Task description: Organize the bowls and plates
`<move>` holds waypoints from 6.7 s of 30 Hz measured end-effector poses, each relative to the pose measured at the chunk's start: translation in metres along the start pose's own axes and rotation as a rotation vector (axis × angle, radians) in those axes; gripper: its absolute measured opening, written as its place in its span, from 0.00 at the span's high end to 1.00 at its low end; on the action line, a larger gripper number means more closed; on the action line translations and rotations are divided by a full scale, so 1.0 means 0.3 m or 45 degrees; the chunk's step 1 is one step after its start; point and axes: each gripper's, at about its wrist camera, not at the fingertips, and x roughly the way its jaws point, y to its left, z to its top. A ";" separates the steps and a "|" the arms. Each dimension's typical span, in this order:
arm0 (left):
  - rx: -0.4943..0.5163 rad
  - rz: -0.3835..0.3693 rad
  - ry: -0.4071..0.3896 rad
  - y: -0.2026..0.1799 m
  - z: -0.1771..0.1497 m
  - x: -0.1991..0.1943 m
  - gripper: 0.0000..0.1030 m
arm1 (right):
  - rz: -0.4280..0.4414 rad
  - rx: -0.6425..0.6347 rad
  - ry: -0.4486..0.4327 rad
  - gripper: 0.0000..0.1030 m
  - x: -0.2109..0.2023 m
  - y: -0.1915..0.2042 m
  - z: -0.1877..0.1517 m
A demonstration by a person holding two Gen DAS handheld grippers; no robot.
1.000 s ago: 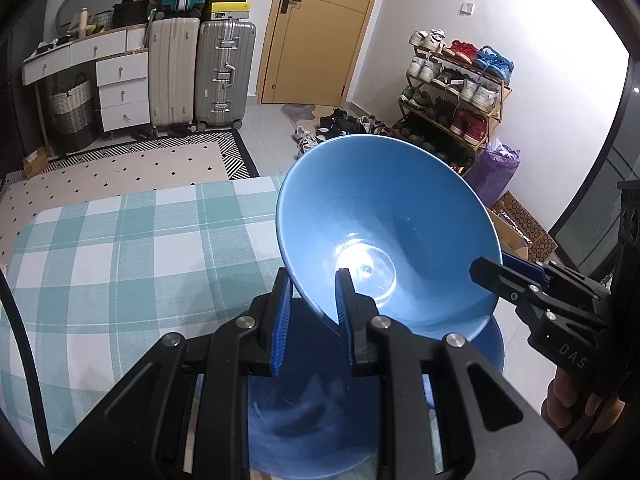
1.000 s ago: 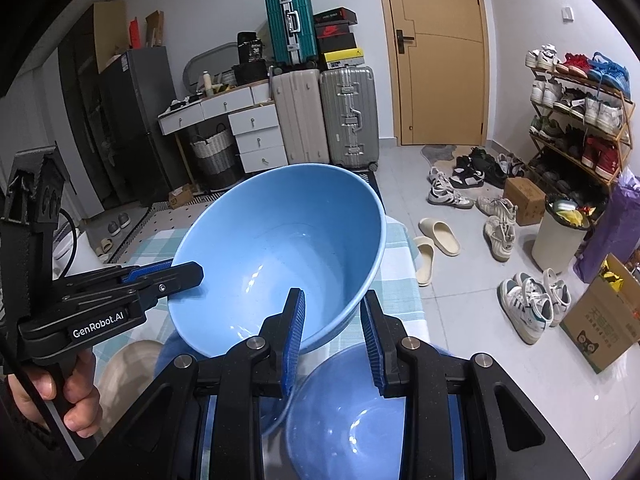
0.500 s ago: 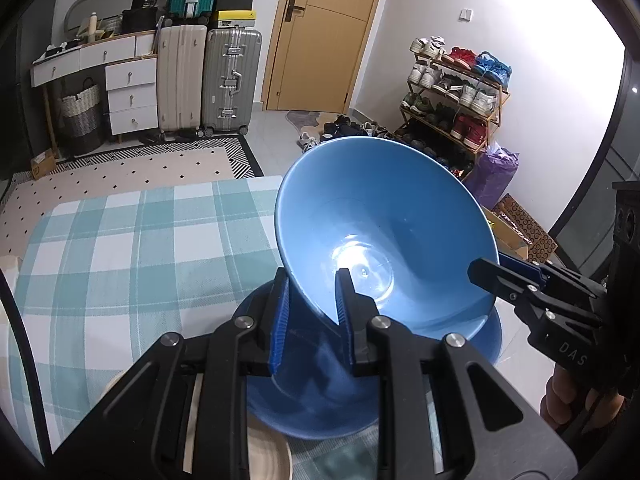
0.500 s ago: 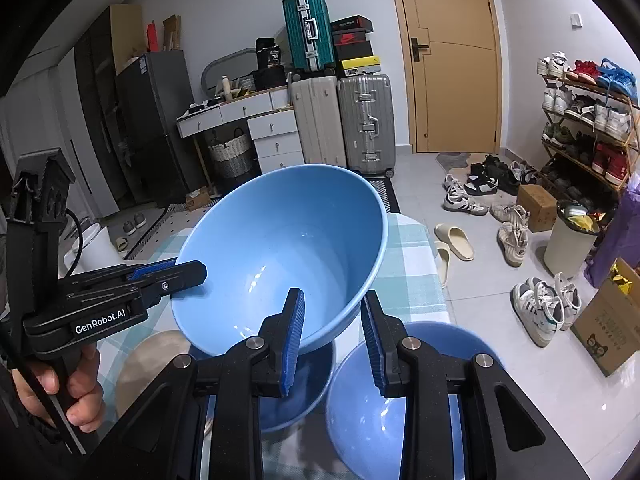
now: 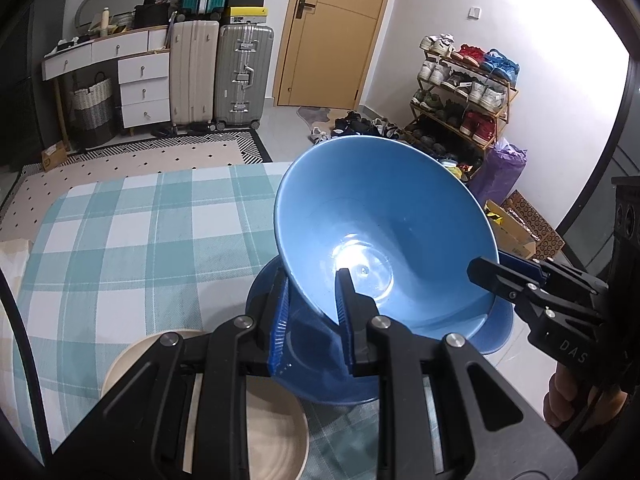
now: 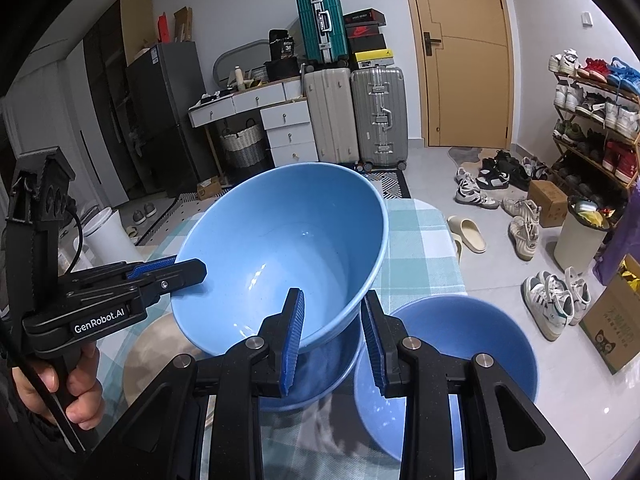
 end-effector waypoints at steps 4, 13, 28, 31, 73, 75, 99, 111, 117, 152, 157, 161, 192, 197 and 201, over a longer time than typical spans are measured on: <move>-0.002 0.011 0.011 0.011 -0.028 0.004 0.82 | 0.006 -0.002 0.015 0.71 0.017 0.008 -0.019; -0.019 0.010 0.042 0.042 -0.081 0.034 0.82 | 0.017 -0.009 0.042 0.71 0.055 0.026 -0.064; -0.004 0.035 0.080 0.073 -0.129 0.133 0.82 | -0.006 0.006 0.096 0.71 0.103 0.036 -0.124; -0.003 0.040 0.092 0.084 -0.142 0.158 0.82 | -0.010 0.009 0.106 0.71 0.117 0.034 -0.134; 0.147 0.230 0.121 0.088 -0.213 0.304 0.79 | -0.093 -0.070 0.168 0.69 0.278 0.050 -0.203; 0.130 0.226 0.132 0.098 -0.214 0.312 0.79 | -0.093 -0.071 0.169 0.68 0.278 0.054 -0.207; 0.067 0.178 0.165 0.082 -0.222 0.250 0.13 | -0.096 -0.045 0.016 0.02 0.130 -0.006 -0.210; 0.088 0.107 0.152 -0.059 -0.222 0.222 0.01 | -0.124 0.073 -0.146 0.01 -0.050 -0.137 -0.222; 0.088 0.076 0.149 -0.126 -0.233 0.211 0.01 | -0.148 0.125 -0.172 0.01 -0.140 -0.208 -0.244; 0.048 -0.289 0.317 -0.431 -0.300 0.368 0.46 | -0.202 0.370 -0.061 0.35 -0.110 -0.493 -0.337; 0.028 -0.261 0.331 -0.436 -0.300 0.423 0.46 | -0.209 0.380 -0.043 0.41 -0.084 -0.510 -0.350; 0.040 -0.245 0.330 -0.442 -0.299 0.446 0.47 | -0.213 0.383 -0.033 0.47 -0.065 -0.517 -0.361; 0.117 -0.185 0.293 -0.435 -0.252 0.479 0.68 | -0.255 0.366 -0.030 0.70 -0.030 -0.526 -0.381; 0.139 -0.177 0.267 -0.446 -0.253 0.449 0.68 | -0.259 0.357 -0.048 0.70 -0.050 -0.516 -0.376; 0.149 -0.181 0.245 -0.452 -0.244 0.426 0.68 | -0.269 0.352 -0.069 0.70 -0.072 -0.506 -0.376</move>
